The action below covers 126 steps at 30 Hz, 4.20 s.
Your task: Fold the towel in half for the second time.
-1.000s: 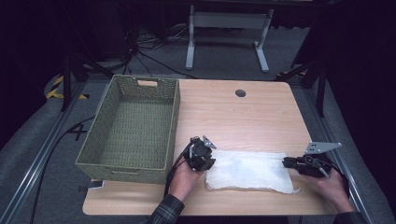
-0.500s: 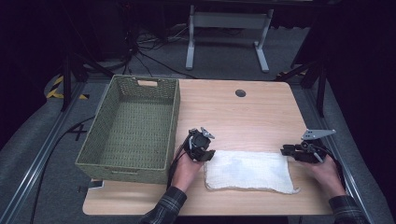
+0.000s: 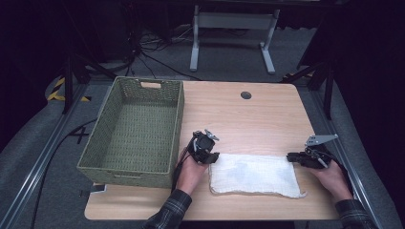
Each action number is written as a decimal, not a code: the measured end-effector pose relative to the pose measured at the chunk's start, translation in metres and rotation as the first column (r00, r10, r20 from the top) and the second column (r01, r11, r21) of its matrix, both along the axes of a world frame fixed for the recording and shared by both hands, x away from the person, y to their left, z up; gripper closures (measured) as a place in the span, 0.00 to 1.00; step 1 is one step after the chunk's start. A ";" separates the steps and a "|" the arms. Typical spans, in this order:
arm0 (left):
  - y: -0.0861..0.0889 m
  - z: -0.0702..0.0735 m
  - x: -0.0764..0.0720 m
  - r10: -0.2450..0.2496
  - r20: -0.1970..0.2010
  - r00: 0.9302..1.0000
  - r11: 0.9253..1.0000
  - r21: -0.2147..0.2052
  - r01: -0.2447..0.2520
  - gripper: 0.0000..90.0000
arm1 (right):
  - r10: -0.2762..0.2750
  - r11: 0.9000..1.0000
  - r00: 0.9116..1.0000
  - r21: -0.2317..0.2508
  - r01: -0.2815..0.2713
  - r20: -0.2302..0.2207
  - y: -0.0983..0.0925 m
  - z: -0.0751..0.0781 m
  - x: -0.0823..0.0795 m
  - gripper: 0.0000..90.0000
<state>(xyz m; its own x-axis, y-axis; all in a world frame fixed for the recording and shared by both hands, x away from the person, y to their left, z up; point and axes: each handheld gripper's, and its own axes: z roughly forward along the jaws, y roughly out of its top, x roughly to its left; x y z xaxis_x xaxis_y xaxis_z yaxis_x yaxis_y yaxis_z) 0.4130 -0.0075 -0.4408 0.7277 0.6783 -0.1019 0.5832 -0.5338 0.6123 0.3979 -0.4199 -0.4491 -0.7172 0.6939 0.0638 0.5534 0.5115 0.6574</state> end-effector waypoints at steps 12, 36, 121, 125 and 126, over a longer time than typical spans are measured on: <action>0.001 -0.009 0.004 -0.028 -0.069 0.997 0.999 0.013 0.029 0.89 | -0.004 1.000 1.000 -0.025 0.004 0.024 0.000 0.001 0.000 0.96; 0.001 0.023 -0.006 -0.037 0.104 0.994 0.997 -0.065 0.044 0.95 | -0.062 0.997 0.987 0.044 0.056 0.148 -0.016 0.031 -0.003 0.97; -0.010 0.029 -0.070 -0.296 0.030 0.955 0.950 -0.097 0.298 0.98 | 0.089 0.995 0.996 0.048 -0.090 0.015 -0.004 0.007 -0.092 0.99; -0.016 0.006 -0.066 -0.310 -0.050 0.949 0.948 -0.094 0.305 0.99 | 0.096 0.995 0.995 0.032 -0.095 0.000 -0.003 0.004 -0.092 1.00; -0.016 0.003 -0.065 -0.322 -0.067 0.944 0.944 -0.092 0.316 0.99 | 0.097 0.995 0.995 0.027 -0.097 0.000 -0.003 0.004 -0.091 1.00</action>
